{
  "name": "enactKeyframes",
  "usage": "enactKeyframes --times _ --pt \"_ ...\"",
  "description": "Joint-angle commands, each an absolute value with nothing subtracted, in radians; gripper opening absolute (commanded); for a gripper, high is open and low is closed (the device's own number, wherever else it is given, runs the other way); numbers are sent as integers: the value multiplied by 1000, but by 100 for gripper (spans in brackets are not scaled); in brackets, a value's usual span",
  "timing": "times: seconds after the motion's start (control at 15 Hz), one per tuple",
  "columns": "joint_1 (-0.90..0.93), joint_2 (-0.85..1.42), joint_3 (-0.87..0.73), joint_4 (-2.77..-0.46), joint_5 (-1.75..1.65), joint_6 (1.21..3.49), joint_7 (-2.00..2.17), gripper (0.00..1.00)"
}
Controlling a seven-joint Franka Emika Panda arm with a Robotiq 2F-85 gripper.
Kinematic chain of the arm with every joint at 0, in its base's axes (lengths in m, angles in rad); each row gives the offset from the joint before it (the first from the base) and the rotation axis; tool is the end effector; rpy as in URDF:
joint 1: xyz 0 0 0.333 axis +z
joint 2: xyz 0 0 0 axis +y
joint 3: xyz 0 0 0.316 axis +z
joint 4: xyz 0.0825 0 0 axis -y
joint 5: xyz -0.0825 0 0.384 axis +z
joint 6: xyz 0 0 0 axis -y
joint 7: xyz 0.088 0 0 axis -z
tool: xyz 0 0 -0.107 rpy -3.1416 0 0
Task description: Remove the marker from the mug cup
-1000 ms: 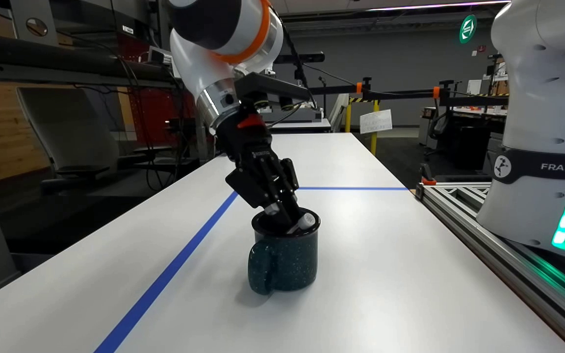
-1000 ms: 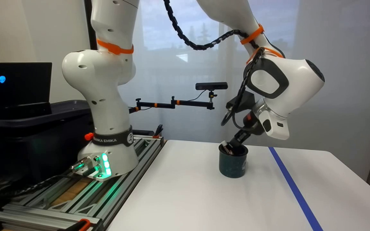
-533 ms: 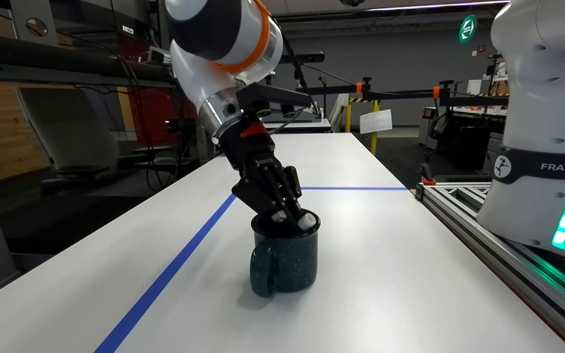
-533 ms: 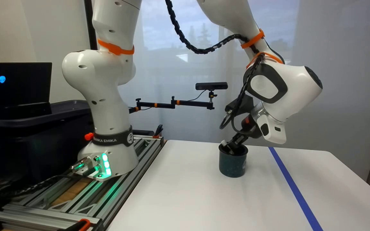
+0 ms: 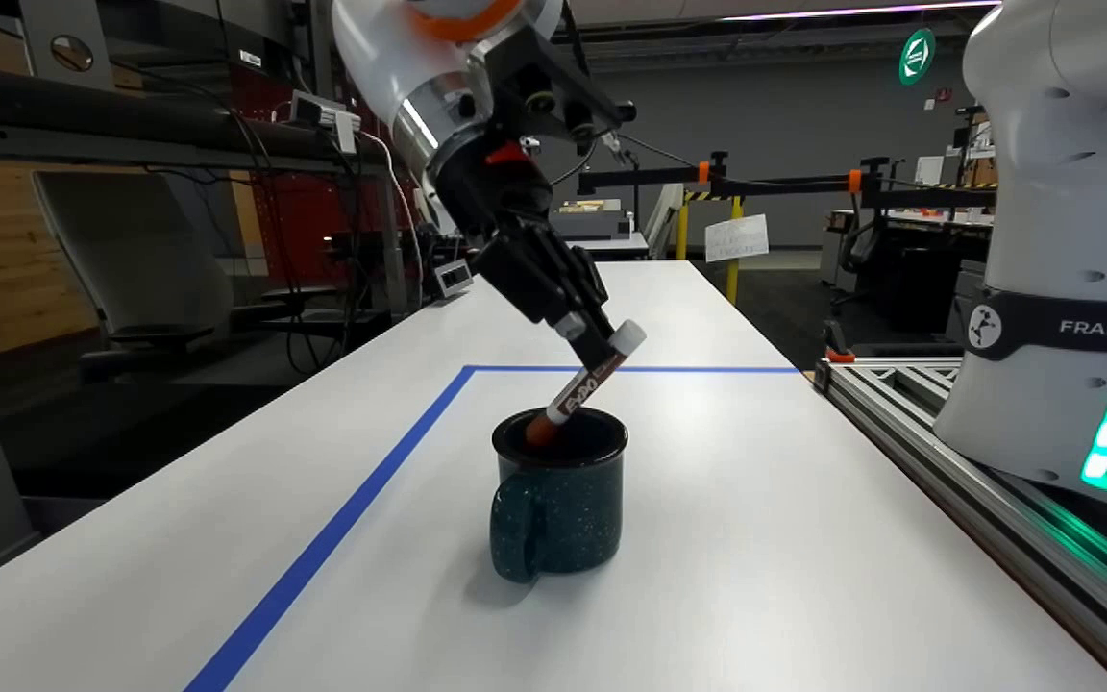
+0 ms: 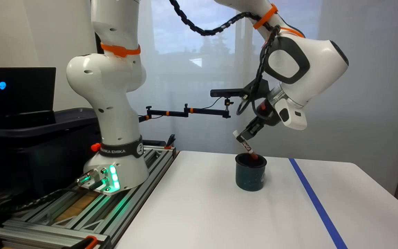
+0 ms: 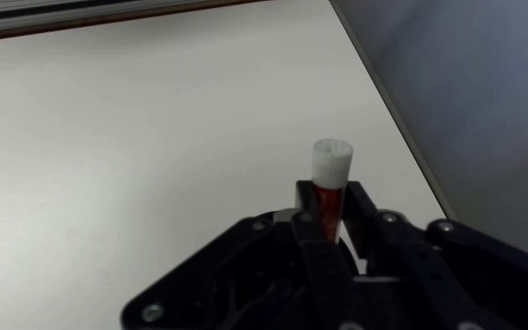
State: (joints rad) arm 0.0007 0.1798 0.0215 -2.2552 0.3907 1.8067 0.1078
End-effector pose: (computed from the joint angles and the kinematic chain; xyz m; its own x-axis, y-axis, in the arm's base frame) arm 0.4620 0.0422 0.2566 0.7637 -0.1689 -0.6230 -0.3536 -0.9169 -0.1849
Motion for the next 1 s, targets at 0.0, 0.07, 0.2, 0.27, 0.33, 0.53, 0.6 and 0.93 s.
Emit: enactKeyframes --times 0.0,0.07,0.2,0.27,0.33,0.53,0.6,0.93 --pt "8 -23 5 -2411 349 1891 161 5" --pt "7 -46 0 -2440 317 1934 195 5" --pt "-2 -85 -5 -2497 263 2010 259 5" --pt "-5 -102 -6 -2528 231 2052 294 5" --pt "-10 -120 -8 -2558 199 2087 337 5" --pt "-34 -135 -11 -2641 102 2206 472 5" --pt "-43 -136 -10 -2666 69 2247 520 5" --pt "-73 -51 -19 -2755 -4 2484 648 5"
